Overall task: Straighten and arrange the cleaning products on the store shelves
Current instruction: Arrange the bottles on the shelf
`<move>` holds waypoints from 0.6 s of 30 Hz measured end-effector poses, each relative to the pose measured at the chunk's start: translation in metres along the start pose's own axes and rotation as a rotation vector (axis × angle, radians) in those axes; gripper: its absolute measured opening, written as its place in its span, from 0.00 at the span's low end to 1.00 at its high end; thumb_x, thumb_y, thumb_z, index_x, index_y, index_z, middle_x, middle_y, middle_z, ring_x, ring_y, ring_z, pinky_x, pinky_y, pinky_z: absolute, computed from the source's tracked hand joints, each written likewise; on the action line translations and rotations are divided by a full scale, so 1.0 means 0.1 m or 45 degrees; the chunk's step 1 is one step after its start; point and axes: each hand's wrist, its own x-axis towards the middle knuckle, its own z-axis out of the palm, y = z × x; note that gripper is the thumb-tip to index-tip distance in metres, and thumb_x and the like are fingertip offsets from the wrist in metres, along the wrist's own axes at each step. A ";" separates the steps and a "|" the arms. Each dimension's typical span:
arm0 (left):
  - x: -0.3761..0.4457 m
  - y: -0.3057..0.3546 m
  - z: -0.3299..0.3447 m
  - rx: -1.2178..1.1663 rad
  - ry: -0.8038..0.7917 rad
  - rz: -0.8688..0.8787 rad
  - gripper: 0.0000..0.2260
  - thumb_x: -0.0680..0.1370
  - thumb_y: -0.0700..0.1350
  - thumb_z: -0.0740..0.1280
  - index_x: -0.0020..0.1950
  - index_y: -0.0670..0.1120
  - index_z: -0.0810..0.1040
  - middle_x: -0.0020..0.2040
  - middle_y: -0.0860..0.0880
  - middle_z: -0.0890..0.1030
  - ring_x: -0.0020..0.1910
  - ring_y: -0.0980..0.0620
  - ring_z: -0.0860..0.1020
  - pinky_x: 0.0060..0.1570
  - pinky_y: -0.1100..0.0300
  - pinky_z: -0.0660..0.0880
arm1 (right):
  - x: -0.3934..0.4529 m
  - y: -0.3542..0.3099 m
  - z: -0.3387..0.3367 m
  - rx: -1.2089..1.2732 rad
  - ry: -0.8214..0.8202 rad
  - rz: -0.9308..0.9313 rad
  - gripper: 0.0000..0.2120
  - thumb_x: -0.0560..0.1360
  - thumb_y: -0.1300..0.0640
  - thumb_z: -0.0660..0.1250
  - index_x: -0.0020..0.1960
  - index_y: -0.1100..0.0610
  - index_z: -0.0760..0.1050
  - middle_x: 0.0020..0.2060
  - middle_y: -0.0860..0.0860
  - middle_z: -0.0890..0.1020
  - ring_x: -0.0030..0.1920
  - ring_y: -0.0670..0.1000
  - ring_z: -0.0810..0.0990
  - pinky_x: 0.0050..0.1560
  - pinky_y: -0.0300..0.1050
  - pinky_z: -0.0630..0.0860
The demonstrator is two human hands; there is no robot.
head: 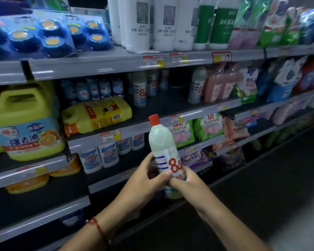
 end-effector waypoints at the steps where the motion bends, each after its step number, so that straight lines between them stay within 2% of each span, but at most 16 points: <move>1: 0.09 0.00 0.02 -0.027 0.004 -0.027 0.25 0.76 0.52 0.74 0.70 0.64 0.70 0.57 0.57 0.84 0.53 0.59 0.84 0.52 0.56 0.83 | 0.08 -0.02 -0.03 -0.015 0.020 -0.007 0.21 0.71 0.44 0.76 0.61 0.46 0.77 0.50 0.45 0.87 0.50 0.43 0.86 0.51 0.43 0.82; 3: 0.29 0.02 0.03 -0.066 0.032 -0.051 0.20 0.77 0.49 0.75 0.65 0.61 0.73 0.54 0.56 0.85 0.50 0.59 0.85 0.45 0.60 0.83 | 0.24 -0.04 -0.09 -0.047 0.044 -0.023 0.19 0.71 0.47 0.76 0.60 0.46 0.78 0.49 0.45 0.87 0.49 0.44 0.86 0.55 0.48 0.83; 5: 0.52 0.03 0.03 -0.110 0.042 -0.074 0.17 0.77 0.46 0.75 0.60 0.61 0.73 0.51 0.56 0.85 0.48 0.59 0.85 0.41 0.63 0.82 | 0.41 -0.08 -0.16 -0.086 0.039 -0.030 0.19 0.72 0.49 0.75 0.61 0.45 0.76 0.49 0.44 0.87 0.49 0.42 0.85 0.54 0.45 0.82; 7: 0.77 0.06 0.03 -0.135 0.048 -0.089 0.17 0.76 0.47 0.76 0.57 0.62 0.73 0.49 0.56 0.85 0.48 0.58 0.86 0.42 0.61 0.83 | 0.60 -0.12 -0.27 -0.136 0.043 -0.061 0.24 0.72 0.47 0.75 0.65 0.43 0.72 0.53 0.43 0.85 0.51 0.41 0.84 0.52 0.40 0.80; 11: 1.28 0.10 0.03 -0.157 0.044 -0.066 0.18 0.74 0.47 0.77 0.59 0.60 0.74 0.50 0.56 0.86 0.48 0.56 0.86 0.42 0.60 0.83 | 0.99 -0.22 -0.52 -0.168 0.107 -0.123 0.32 0.70 0.44 0.77 0.69 0.42 0.66 0.59 0.42 0.81 0.56 0.40 0.82 0.58 0.43 0.79; 15: 1.68 0.17 0.09 -0.118 0.048 -0.049 0.15 0.75 0.46 0.77 0.58 0.56 0.77 0.49 0.58 0.87 0.48 0.55 0.86 0.48 0.55 0.84 | 1.31 -0.30 -0.75 -0.238 0.134 -0.196 0.31 0.70 0.43 0.77 0.69 0.40 0.69 0.60 0.42 0.81 0.59 0.40 0.80 0.58 0.40 0.76; 18: 1.97 0.22 0.15 -0.056 0.057 -0.057 0.16 0.75 0.50 0.76 0.61 0.53 0.79 0.51 0.53 0.87 0.49 0.55 0.86 0.56 0.51 0.82 | 1.53 -0.37 -0.94 -0.299 0.186 -0.235 0.29 0.71 0.42 0.76 0.70 0.41 0.71 0.61 0.42 0.79 0.62 0.43 0.77 0.63 0.46 0.76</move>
